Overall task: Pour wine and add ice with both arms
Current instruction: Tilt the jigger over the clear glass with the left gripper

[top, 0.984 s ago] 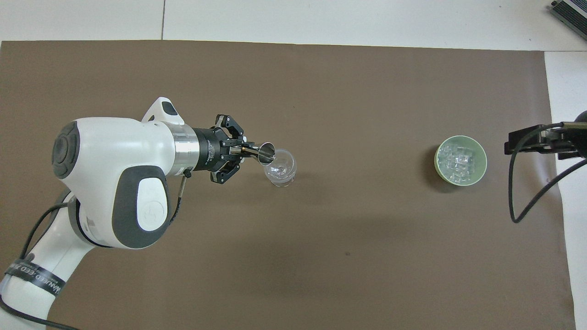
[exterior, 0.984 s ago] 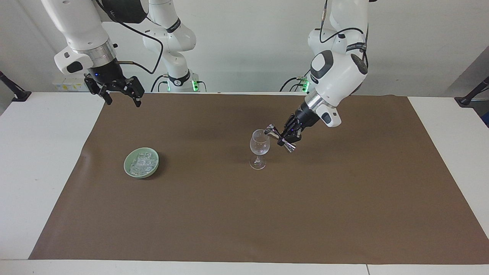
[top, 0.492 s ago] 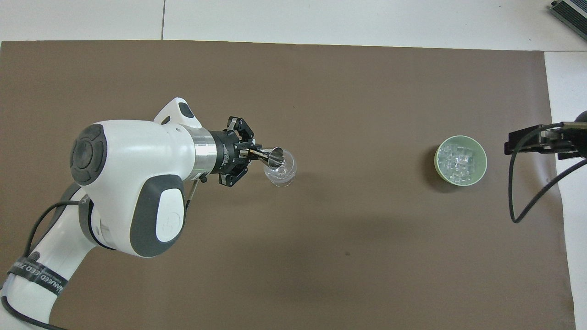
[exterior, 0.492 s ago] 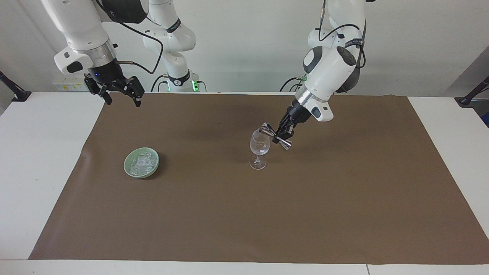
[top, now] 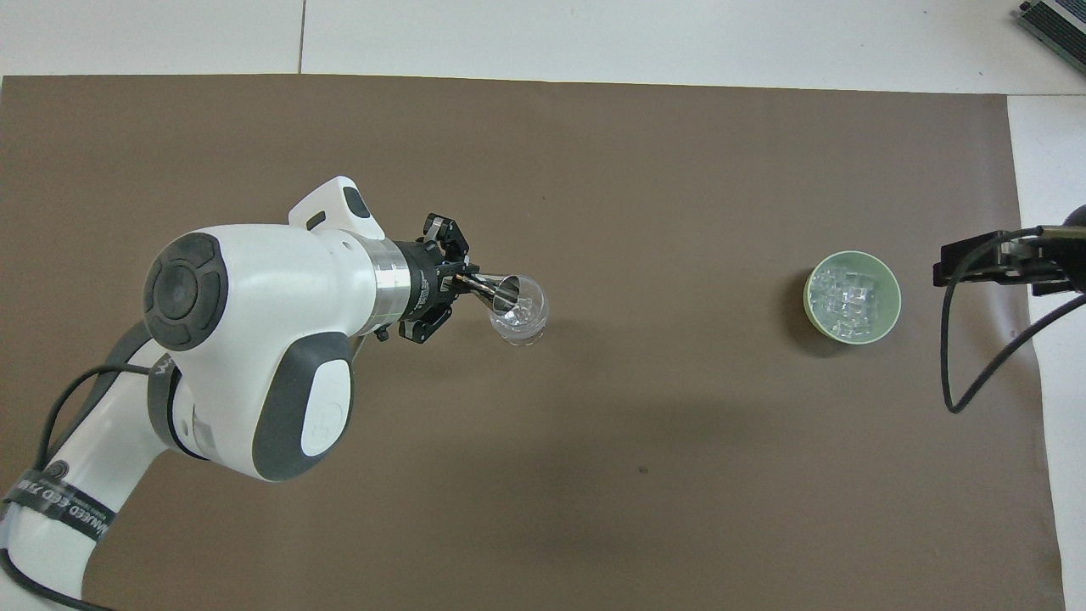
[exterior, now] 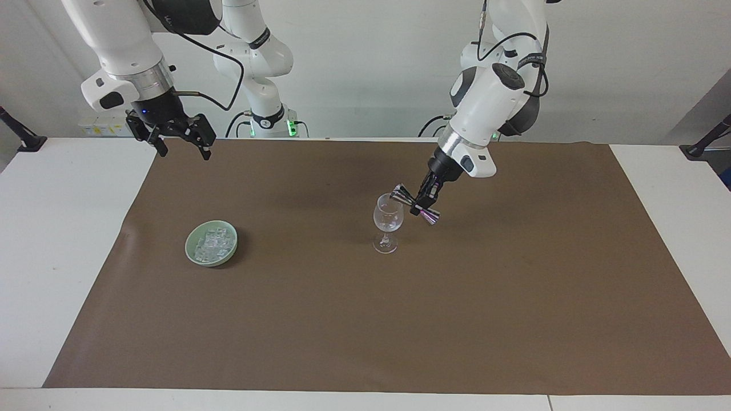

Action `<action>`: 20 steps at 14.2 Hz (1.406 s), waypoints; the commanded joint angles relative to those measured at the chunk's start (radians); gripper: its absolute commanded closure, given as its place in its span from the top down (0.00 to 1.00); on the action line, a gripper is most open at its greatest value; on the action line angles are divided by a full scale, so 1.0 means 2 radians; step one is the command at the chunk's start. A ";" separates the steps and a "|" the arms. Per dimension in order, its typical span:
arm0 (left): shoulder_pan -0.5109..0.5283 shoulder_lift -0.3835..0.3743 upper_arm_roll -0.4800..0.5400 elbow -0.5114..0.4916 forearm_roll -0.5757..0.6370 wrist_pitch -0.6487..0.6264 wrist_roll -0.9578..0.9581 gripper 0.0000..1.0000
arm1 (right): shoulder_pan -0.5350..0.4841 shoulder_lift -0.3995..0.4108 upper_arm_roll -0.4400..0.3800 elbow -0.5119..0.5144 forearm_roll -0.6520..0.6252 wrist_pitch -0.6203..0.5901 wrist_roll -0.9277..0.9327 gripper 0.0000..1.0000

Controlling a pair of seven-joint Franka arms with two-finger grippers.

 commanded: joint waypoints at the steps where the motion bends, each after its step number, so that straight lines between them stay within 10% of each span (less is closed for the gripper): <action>1: -0.022 -0.006 0.009 0.002 0.044 0.000 -0.017 0.00 | -0.004 -0.013 0.000 -0.017 0.013 0.012 -0.015 1.00; 20: -0.036 0.015 0.009 0.081 0.216 -0.073 -0.078 0.00 | -0.003 -0.013 0.000 -0.017 0.013 0.012 -0.015 1.00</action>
